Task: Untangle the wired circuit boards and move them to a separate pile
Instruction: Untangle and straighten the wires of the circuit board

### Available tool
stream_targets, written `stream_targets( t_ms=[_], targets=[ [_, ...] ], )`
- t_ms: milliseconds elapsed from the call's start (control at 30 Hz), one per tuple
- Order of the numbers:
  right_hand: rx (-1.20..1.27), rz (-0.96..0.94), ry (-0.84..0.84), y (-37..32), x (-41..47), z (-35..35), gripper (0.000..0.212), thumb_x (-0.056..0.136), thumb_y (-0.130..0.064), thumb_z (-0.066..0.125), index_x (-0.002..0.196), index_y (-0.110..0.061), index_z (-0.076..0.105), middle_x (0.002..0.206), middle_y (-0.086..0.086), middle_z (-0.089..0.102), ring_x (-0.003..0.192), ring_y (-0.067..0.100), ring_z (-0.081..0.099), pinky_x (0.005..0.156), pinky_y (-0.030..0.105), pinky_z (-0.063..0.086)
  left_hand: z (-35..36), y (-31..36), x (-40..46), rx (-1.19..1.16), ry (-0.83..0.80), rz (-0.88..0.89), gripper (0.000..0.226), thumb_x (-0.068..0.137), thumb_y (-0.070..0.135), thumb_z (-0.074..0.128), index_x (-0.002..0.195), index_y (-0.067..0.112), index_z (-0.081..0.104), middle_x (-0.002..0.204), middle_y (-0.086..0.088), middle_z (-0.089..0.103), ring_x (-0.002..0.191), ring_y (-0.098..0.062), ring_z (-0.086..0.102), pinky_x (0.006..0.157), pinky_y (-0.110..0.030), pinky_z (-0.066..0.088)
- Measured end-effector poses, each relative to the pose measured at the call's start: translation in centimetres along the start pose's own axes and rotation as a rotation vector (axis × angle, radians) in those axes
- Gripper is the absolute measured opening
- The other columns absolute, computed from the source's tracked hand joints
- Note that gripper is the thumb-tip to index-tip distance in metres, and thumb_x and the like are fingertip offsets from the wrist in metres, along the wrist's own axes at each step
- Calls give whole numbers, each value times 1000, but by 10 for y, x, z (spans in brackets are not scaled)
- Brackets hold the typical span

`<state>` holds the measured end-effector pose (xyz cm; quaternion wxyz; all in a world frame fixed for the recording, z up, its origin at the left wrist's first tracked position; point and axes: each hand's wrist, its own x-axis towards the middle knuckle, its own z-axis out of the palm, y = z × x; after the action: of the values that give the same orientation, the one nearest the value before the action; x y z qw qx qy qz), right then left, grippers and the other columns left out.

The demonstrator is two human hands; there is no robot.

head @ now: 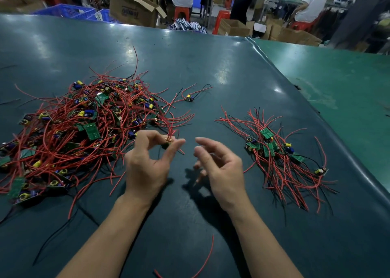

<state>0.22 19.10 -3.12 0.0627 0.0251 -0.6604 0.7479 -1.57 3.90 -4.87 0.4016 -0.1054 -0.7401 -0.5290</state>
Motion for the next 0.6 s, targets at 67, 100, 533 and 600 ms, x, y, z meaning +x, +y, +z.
stream_targets(
  t_ms=[67, 100, 533, 600],
  targets=[
    [22, 14, -99, -1, -3, 5, 22, 85, -13, 69, 106, -19, 71, 82, 5, 63, 56, 9, 59, 44, 24, 51, 1, 1, 0, 72, -81, 69, 29, 84, 41, 72, 97, 22, 54, 86, 6, 66, 81, -21, 67, 70, -45, 55],
    [38, 17, -120, -1, -4, 6, 25, 82, -18, 70, 107, -18, 71, 81, 6, 62, 55, 9, 57, 44, 25, 51, 2, 1, 1, 112, -122, 119, 29, 85, 43, 69, 99, 21, 57, 87, 9, 63, 82, -16, 62, 69, -46, 53],
    [233, 198, 26, 3, 4, -1, 10, 84, -13, 69, 78, -13, 77, 59, 7, 64, 40, 10, 50, 35, 18, 40, 0, 5, 1, 199, -563, 215, 35, 89, 37, 63, 115, 15, 70, 102, 11, 69, 86, -13, 58, 82, -35, 41],
    [242, 207, 59, 2, 6, -1, 9, 88, -9, 67, 80, -10, 72, 59, 6, 63, 39, 10, 50, 34, 18, 38, -2, 4, -2, 182, -586, 167, 39, 86, 36, 68, 121, 16, 66, 104, 12, 68, 89, -9, 59, 86, -37, 42]
  ],
)
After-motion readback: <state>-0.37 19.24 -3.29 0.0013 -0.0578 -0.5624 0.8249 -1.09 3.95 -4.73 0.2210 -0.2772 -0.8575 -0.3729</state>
